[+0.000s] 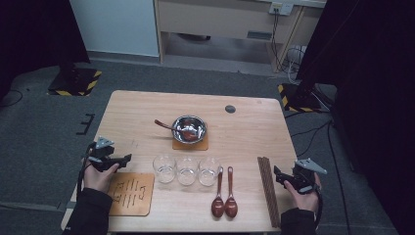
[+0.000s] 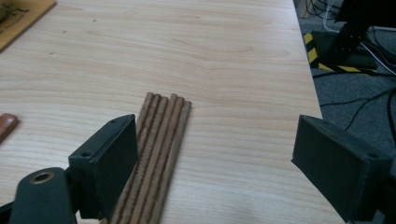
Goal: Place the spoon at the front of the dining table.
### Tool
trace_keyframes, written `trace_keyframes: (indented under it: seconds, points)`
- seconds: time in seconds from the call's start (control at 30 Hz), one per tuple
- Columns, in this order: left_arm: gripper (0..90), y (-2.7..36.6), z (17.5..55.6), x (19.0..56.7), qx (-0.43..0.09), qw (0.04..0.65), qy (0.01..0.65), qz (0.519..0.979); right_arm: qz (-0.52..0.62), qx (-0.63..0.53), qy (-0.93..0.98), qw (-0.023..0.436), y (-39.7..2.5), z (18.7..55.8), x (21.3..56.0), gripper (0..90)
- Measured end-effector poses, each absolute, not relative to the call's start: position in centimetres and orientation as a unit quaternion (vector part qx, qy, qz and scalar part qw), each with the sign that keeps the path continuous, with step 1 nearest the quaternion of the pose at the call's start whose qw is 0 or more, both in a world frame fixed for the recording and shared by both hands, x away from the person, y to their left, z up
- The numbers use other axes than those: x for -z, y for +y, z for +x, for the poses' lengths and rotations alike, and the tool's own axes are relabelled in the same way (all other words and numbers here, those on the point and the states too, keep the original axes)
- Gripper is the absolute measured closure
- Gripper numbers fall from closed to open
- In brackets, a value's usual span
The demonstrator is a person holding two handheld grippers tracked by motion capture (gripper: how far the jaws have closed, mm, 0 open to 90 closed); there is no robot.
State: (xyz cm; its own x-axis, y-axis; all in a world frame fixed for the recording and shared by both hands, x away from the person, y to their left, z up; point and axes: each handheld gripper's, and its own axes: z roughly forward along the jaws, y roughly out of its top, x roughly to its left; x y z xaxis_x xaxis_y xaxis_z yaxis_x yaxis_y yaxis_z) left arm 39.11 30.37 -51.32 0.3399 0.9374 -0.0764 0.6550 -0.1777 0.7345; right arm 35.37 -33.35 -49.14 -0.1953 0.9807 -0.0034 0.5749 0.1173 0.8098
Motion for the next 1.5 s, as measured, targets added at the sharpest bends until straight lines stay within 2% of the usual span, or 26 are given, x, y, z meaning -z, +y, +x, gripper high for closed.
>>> trace_keyframes:
  seconds: [0.6, 0.9, 1.07, 1.23, 1.5]
  points:
    - [17.6, 29.8, 39.1, 53.1, -0.212, 0.316, 0.535, 0.754, 0.529, -0.375, 0.708, 0.278, -30.9, 34.8, 47.0, 16.9]
    - [11.1, 29.5, 38.9, 53.6, -0.224, 0.318, 0.531, 0.752, 0.513, -0.386, 0.715, 0.276, -29.9, 34.4, 46.0, 17.7]
    - [4.4, 29.4, 39.0, 53.6, -0.221, 0.311, 0.536, 0.753, 0.506, -0.39, 0.72, 0.272, -29.4, 34.3, 45.8, 18.2]
    - [2.5, 29.4, 39.0, 53.6, -0.221, 0.309, 0.538, 0.752, 0.5, -0.386, 0.728, 0.264, -28.7, 34.4, 46.1, 18.7]
    - [0.4, 29.4, 39.1, 53.7, -0.22, 0.306, 0.541, 0.751, 0.491, -0.373, 0.747, 0.249, -27.8, 34.7, 46.9, 25.9]
